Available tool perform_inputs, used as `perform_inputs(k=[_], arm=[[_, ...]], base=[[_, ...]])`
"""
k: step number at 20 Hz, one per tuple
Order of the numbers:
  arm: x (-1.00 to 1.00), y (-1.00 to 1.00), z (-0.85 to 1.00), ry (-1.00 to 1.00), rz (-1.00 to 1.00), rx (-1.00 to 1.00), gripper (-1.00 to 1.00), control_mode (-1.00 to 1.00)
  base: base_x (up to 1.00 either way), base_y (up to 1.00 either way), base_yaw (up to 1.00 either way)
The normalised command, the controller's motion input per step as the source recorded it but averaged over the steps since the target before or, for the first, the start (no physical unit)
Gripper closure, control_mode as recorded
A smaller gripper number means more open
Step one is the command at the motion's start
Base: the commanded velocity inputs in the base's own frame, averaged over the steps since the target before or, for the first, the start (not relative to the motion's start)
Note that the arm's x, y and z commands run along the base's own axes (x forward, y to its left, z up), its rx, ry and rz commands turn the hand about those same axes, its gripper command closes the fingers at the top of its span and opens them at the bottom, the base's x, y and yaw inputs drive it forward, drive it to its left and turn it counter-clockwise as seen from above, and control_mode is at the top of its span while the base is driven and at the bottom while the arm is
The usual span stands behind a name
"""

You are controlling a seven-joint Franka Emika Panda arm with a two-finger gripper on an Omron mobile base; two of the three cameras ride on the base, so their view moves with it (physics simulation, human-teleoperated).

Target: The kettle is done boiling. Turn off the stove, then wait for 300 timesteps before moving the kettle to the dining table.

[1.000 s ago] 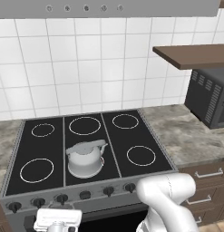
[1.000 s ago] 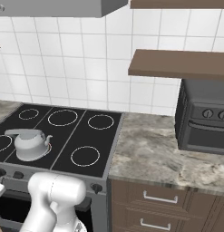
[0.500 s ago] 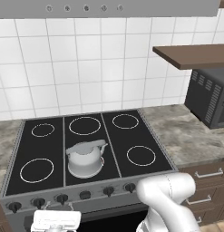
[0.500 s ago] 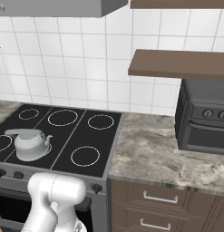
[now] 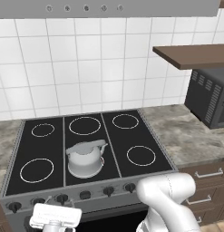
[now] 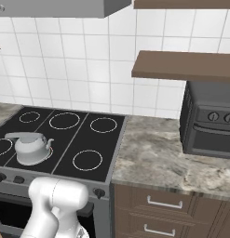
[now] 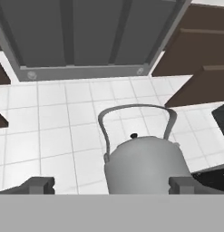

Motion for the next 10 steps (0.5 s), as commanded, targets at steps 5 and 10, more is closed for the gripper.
perform_inputs(k=[5,10], arm=[[-0.05,-0.1,0.19,-0.05,-0.06,0.09,-1.0,-1.0],[-0.01,-0.05,0.19,-0.07,-0.04,0.09,-1.0,-1.0]], base=[[0.0,0.0,0.0],[0.0,0.0,0.0]])
